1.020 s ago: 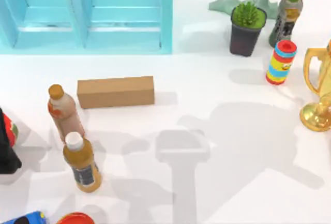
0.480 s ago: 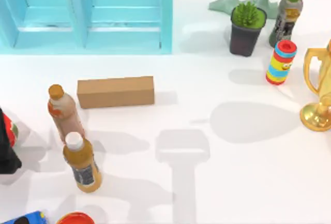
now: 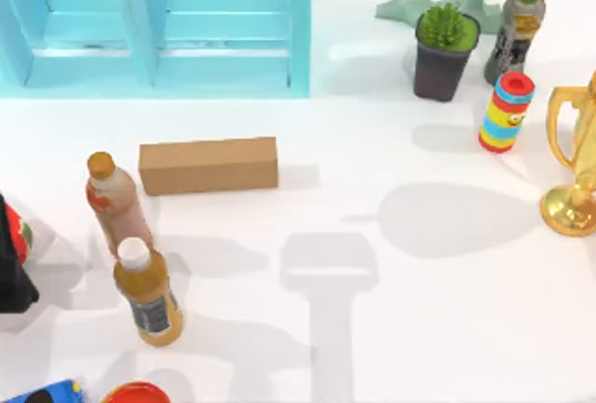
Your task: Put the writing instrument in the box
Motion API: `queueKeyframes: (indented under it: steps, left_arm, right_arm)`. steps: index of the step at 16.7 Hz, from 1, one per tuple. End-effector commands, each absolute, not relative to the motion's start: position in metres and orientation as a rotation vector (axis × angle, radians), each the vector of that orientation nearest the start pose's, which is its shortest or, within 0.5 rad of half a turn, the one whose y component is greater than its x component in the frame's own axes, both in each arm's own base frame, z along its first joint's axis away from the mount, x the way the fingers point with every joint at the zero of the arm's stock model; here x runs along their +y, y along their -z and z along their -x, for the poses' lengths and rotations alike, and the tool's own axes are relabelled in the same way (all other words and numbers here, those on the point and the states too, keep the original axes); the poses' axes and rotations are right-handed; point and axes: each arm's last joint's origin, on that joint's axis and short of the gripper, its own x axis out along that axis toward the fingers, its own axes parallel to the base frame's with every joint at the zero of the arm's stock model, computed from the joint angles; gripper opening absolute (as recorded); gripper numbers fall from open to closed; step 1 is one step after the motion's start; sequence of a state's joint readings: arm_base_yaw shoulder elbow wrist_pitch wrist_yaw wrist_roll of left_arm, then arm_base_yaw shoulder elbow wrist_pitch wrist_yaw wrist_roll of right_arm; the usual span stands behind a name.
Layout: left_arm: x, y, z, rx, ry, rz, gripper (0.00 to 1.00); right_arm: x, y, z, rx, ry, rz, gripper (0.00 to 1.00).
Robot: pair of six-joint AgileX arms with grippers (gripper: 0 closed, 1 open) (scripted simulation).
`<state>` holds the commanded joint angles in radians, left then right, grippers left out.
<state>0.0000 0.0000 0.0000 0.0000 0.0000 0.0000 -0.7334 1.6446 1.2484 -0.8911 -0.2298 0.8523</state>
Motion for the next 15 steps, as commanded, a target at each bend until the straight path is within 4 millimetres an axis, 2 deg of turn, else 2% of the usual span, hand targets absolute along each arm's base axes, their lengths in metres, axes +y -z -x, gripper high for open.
queueKeyframes:
  steps: [4, 7, 11, 15]
  left_arm:
    - [-0.001, -0.160, -0.106, 0.000, 0.000, 0.000, 1.00]
    - [-0.001, -0.160, -0.106, 0.000, 0.000, 0.000, 1.00]
    - [-0.001, -0.160, -0.106, 0.000, 0.000, 0.000, 1.00]
    - [-0.001, -0.160, -0.106, 0.000, 0.000, 0.000, 1.00]
  right_arm:
    - [-0.189, -0.208, -0.260, 0.983, 0.918, -1.260, 0.00]
    - [-0.180, -0.191, -0.262, 0.983, 0.946, -1.256, 0.00]
    - [-0.184, -0.182, -0.260, 0.926, 0.956, -1.349, 0.00]
    - [-0.184, -0.182, -0.259, 0.920, 0.955, -1.360, 0.00]
